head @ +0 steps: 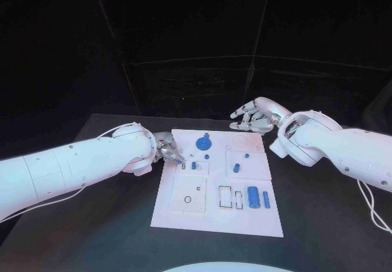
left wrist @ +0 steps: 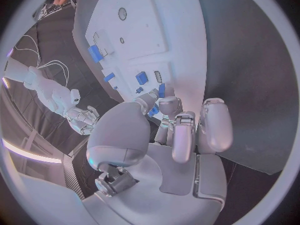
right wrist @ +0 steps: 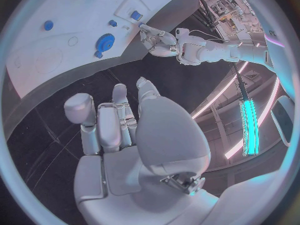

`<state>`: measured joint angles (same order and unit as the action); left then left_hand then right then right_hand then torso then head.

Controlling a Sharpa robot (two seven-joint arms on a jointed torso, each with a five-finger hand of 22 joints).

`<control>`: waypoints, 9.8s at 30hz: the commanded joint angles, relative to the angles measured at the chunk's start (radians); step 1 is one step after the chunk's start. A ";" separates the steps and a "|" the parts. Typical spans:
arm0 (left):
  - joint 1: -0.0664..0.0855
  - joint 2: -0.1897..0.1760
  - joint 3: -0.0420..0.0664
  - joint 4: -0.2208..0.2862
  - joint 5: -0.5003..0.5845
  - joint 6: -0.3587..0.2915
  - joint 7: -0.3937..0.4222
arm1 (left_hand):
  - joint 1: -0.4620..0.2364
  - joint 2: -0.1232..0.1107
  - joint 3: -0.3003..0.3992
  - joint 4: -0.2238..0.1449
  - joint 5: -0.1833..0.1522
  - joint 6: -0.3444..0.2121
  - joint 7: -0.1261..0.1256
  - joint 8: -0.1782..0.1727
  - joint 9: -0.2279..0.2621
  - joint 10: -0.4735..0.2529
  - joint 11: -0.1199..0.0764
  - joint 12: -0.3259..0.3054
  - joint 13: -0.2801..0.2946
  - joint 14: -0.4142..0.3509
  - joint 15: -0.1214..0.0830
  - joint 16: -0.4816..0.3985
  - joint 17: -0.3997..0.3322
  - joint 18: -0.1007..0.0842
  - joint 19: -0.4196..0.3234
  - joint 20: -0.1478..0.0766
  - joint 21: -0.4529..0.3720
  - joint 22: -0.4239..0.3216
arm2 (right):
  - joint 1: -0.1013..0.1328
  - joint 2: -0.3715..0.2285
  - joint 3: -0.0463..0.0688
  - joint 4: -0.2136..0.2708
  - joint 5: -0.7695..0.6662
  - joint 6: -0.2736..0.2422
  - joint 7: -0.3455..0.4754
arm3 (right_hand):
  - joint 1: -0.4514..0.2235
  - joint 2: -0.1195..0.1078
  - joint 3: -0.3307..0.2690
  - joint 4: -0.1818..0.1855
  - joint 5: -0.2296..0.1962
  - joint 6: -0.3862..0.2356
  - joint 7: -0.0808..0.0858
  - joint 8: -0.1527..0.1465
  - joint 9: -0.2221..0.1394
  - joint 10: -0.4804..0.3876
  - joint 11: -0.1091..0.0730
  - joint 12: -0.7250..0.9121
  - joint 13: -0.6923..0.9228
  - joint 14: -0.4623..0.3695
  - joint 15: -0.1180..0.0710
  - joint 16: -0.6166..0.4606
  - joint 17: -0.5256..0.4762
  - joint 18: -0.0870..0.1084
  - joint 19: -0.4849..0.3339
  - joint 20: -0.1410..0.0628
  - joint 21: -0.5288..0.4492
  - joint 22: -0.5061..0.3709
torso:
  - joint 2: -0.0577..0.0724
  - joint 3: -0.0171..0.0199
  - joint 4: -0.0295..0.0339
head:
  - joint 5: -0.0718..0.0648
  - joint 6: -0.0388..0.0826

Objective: Assemble the parts on the task board

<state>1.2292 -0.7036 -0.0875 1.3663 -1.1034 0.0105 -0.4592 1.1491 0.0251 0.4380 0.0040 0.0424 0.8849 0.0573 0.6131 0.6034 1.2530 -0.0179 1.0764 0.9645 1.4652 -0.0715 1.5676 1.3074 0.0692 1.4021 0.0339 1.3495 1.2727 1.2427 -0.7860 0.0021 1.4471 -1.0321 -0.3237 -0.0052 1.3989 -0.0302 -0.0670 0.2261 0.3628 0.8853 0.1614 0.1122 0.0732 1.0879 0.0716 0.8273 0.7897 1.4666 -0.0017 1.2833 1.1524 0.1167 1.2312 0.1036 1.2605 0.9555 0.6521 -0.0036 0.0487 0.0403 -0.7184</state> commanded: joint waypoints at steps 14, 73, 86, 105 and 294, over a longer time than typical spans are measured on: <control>-0.012 0.002 -0.001 0.022 -0.047 -0.005 0.010 | -0.011 0.001 0.111 -0.098 0.005 0.001 -0.006 0.006 0.001 0.015 -0.002 0.006 0.004 0.106 -0.005 0.003 0.263 0.001 0.009 0.000 0.005 0.004 | 0.001 0.005 0.000 -0.003 0.003 0.010 0.010 | 0.000 0.008 -0.003 0.002 0.000 -0.006 0.001 0.004 -0.001 -0.009 0.001 -0.004 -0.002 0.014 -0.005 -0.006 -0.001 0.006 -0.006 -0.002 -0.007 -0.001 | 0.001 0.0012 -0.0014 | -0.002 -0.005; -0.012 0.034 -0.015 -0.007 -0.043 0.096 -0.019 | -0.029 -0.013 0.128 -0.094 0.005 0.003 -0.006 0.011 0.001 0.012 -0.002 0.000 -0.004 0.106 -0.005 0.003 0.263 0.002 0.005 0.000 -0.001 -0.002 | 0.001 0.011 0.000 -0.005 0.003 0.014 0.013 | 0.000 0.008 -0.003 0.002 0.000 -0.006 0.001 0.004 -0.001 -0.009 0.001 -0.004 -0.002 0.014 -0.005 -0.006 -0.001 0.006 -0.006 -0.002 -0.007 -0.001 | 0.000 0.0012 -0.0014 | -0.007 -0.016; -0.013 0.040 -0.022 -0.014 -0.043 0.116 -0.023 | -0.113 -0.055 0.108 -0.054 0.005 0.022 -0.013 0.021 -0.001 0.013 -0.006 -0.001 -0.007 0.106 -0.008 0.003 0.263 0.003 0.006 -0.001 -0.003 -0.001 | 0.001 0.015 0.000 -0.007 0.007 0.015 0.014 | 0.003 0.009 -0.004 0.002 0.001 -0.007 0.001 0.005 -0.001 -0.009 0.000 -0.004 -0.004 0.014 -0.005 -0.008 -0.002 0.006 -0.007 -0.002 -0.009 -0.004 | 0.000 0.0011 -0.0004 | -0.010 -0.018; -0.013 0.047 -0.023 -0.018 -0.036 0.094 -0.022 | -0.209 -0.068 0.076 0.008 0.005 0.041 -0.017 0.028 -0.007 0.026 -0.010 0.019 0.010 0.106 -0.011 0.003 0.263 -0.001 0.015 -0.005 0.006 0.014 | 0.001 0.014 0.000 -0.007 0.008 0.015 0.015 | 0.003 0.010 -0.005 0.003 0.002 -0.007 0.001 0.005 -0.001 -0.010 0.001 -0.005 -0.006 0.014 -0.005 -0.010 -0.004 0.007 -0.008 -0.002 -0.011 -0.007 | 0.000 0.0010 -0.0010 | -0.011 -0.020; -0.036 0.207 0.025 -0.230 -0.344 -0.207 0.611 | 0.179 -0.076 0.065 -0.145 0.006 0.135 0.087 -0.395 -0.520 -0.193 0.101 -0.765 -0.897 -0.011 0.071 -0.244 -0.211 0.046 -0.064 0.067 -0.228 -0.188 | 0.000 0.035 0.000 -0.022 0.013 0.017 0.019 | 0.012 0.024 -0.004 0.012 0.028 -0.010 0.001 0.009 -0.001 -0.016 0.001 -0.008 -0.018 0.012 -0.006 -0.028 -0.021 0.010 -0.015 -0.002 -0.028 -0.029 | -0.002 -0.0010 0.0042 | -0.049 -0.007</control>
<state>1.1917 -0.4931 -0.0637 1.1290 -1.4704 -0.1576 0.1268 1.3384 -0.0494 0.4974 -0.1438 0.0500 1.0135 0.1429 0.2224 0.0846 1.0546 0.0840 0.3173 0.0678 1.4495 -0.0018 1.3196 1.0978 0.1241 1.3319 0.1008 1.1159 1.0835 1.2413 -0.7499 0.0016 1.4221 -1.0219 -0.3057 0.0051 1.4107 -0.0183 -0.0727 0.2318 0.3870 0.8816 0.1650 0.1158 0.0732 1.0807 0.0716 0.8234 0.7730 1.4666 -0.0017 1.2594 1.1318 0.1165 1.2204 0.1000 1.2370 0.9274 0.6505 -0.0047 0.0520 -0.0081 -0.7261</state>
